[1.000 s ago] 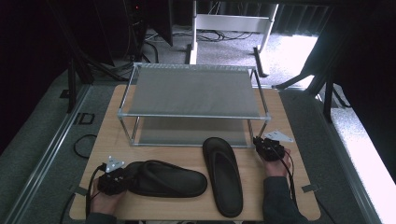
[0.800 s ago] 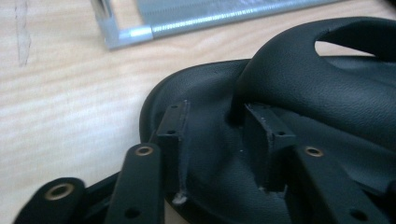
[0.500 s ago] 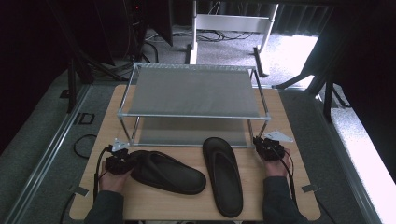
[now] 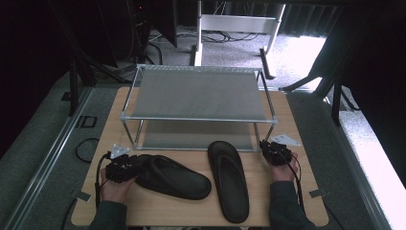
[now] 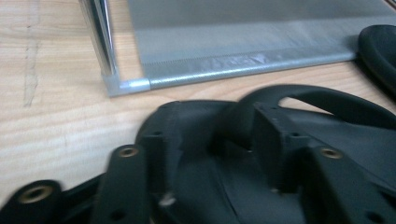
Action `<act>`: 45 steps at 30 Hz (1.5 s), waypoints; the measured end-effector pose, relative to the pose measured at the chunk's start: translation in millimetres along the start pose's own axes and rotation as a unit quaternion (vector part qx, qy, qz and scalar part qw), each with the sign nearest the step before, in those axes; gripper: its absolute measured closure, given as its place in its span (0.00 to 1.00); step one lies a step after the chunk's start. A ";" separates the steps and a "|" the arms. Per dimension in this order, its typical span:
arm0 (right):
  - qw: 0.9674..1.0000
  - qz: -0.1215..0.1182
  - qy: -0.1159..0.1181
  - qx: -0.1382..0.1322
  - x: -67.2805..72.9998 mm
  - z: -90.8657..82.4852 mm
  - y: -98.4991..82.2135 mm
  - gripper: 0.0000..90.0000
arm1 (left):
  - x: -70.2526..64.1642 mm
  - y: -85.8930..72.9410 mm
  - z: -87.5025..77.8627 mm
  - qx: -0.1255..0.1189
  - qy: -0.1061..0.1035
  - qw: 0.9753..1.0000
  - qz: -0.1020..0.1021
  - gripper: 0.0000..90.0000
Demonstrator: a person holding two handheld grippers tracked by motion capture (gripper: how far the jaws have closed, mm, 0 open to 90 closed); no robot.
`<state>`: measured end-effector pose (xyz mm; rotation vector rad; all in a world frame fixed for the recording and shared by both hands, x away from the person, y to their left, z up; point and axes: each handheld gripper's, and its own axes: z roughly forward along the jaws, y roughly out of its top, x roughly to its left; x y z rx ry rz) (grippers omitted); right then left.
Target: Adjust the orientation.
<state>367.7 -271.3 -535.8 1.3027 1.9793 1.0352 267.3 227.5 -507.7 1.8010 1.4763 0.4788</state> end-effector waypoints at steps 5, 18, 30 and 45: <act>1.000 -0.001 0.000 0.000 0.0 -0.1 -0.2 0.89 | -26.1 -8.6 -8.7 -0.005 -0.001 1.000 -0.002 0.41; 1.000 -0.006 -0.002 0.002 0.6 -0.4 -0.8 0.88 | -67.9 -17.4 20.8 0.031 0.029 0.999 -0.017 0.09; 1.000 -0.011 -0.004 0.003 1.3 -0.8 -1.4 0.87 | -70.1 -17.4 23.1 0.046 0.032 0.998 0.010 0.28; 1.000 -0.010 -0.003 0.003 1.1 -0.7 -1.8 0.87 | -67.5 1.4 26.5 0.028 0.017 0.998 0.059 0.61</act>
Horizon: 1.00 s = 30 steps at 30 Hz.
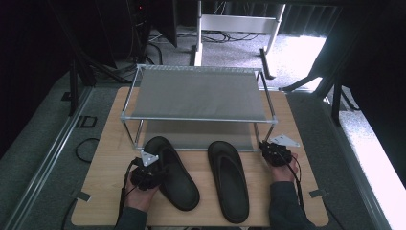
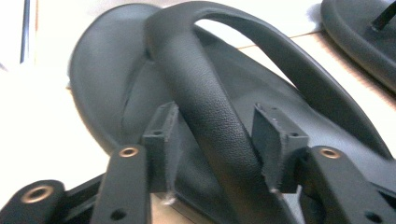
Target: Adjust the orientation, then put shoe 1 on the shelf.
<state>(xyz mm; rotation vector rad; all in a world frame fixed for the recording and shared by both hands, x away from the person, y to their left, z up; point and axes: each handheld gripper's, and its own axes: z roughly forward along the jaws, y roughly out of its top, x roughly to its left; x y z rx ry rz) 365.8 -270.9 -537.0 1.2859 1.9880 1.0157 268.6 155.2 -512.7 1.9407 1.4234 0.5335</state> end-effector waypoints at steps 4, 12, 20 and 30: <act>1.000 0.000 0.001 0.000 -0.2 0.1 -0.2 0.88 | 2.6 8.9 7.4 0.000 -0.013 1.000 0.010 0.68; 1.000 -0.001 0.001 0.001 -0.3 0.2 -0.6 0.88 | 10.0 20.9 16.7 -0.009 -0.019 0.999 0.034 0.81; 1.000 0.001 0.002 0.002 -0.2 0.2 -0.8 0.88 | 13.8 19.9 16.5 -0.021 -0.042 0.999 0.010 0.73; 1.000 0.002 0.003 0.002 -0.4 0.3 -1.3 0.87 | 15.6 5.6 13.4 -0.025 -0.059 0.998 0.027 0.63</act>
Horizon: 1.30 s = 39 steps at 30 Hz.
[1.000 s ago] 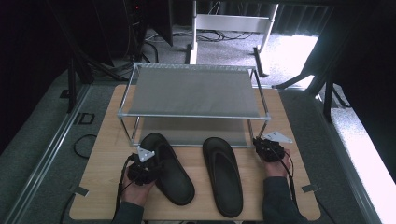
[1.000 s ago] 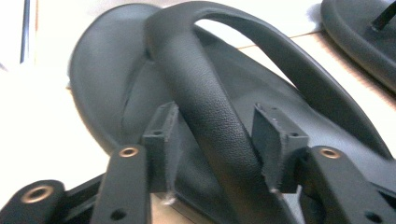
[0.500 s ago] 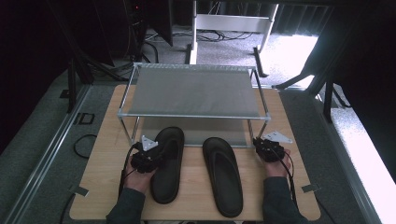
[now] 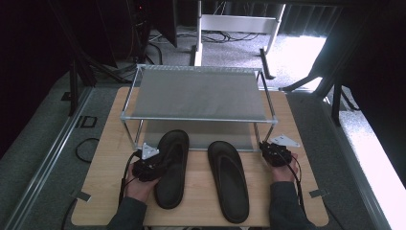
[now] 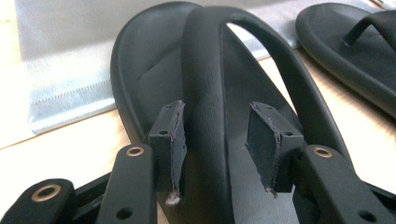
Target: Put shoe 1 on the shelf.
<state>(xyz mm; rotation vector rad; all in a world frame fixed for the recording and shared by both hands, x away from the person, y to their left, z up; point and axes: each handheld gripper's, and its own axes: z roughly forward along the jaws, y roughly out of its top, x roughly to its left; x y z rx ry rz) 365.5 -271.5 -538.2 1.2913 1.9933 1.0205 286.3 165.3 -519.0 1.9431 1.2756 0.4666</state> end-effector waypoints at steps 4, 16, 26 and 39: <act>1.000 0.000 0.000 0.001 0.2 0.1 -0.1 0.87 | 1.0 -7.6 -2.3 0.004 -0.001 1.000 0.003 0.64; 1.000 -0.002 -0.001 0.001 0.2 0.4 -0.5 0.87 | 2.7 -15.2 -3.7 0.012 -0.008 1.000 0.020 0.64; 1.000 -0.004 -0.002 0.002 0.2 0.4 -0.8 0.87 | 5.7 -12.4 0.4 0.018 -0.003 1.000 0.008 0.77; 1.000 -0.004 -0.002 0.003 0.3 0.2 -1.1 0.87 | -0.9 -3.2 12.4 -0.010 0.002 1.000 -0.009 0.81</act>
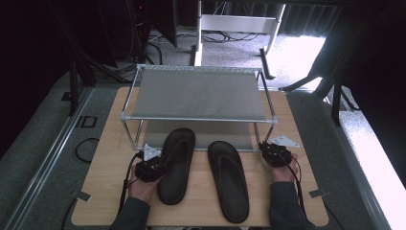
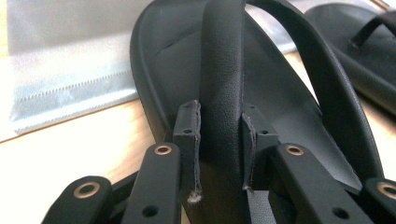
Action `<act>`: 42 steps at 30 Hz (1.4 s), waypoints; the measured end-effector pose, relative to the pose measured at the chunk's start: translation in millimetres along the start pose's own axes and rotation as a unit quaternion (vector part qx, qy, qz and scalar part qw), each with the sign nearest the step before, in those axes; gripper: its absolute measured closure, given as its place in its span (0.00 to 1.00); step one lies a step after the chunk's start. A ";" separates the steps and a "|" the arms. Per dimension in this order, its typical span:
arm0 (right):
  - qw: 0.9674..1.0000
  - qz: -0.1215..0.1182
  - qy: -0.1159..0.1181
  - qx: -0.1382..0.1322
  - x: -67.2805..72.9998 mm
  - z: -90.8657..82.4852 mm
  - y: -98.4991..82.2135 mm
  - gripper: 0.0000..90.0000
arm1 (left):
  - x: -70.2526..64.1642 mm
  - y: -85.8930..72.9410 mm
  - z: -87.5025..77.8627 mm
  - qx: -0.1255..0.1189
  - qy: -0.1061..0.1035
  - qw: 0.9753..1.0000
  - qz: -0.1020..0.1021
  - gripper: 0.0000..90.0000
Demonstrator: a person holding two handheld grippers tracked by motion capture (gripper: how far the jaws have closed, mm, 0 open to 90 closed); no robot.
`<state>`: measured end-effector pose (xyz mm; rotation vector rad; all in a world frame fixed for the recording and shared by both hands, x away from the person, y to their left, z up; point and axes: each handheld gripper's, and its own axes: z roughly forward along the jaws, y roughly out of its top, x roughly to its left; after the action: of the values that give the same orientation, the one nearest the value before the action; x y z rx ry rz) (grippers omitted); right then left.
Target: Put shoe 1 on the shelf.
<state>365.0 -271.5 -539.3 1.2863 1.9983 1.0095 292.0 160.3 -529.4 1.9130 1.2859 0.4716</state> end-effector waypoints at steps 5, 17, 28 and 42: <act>1.000 -0.001 0.000 0.000 -0.2 -0.1 -0.1 0.87 | 0.0 6.1 7.0 -0.011 0.003 1.000 0.000 0.81; 1.000 -0.001 0.001 0.000 -0.4 0.1 -0.3 0.87 | -0.3 17.9 16.1 -0.022 0.014 1.000 0.003 0.83; 1.000 0.000 0.001 0.000 -0.4 0.2 -0.4 0.88 | -1.2 28.7 23.8 -0.032 0.023 0.999 0.006 0.83; 1.000 -0.001 0.003 0.001 -1.2 1.1 -0.7 0.88 | 1.1 45.8 54.5 -0.050 0.065 0.996 -0.026 0.83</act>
<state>366.1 -272.4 -540.4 1.2828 2.0052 1.0123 357.0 131.1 -529.2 1.7854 1.3655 0.6297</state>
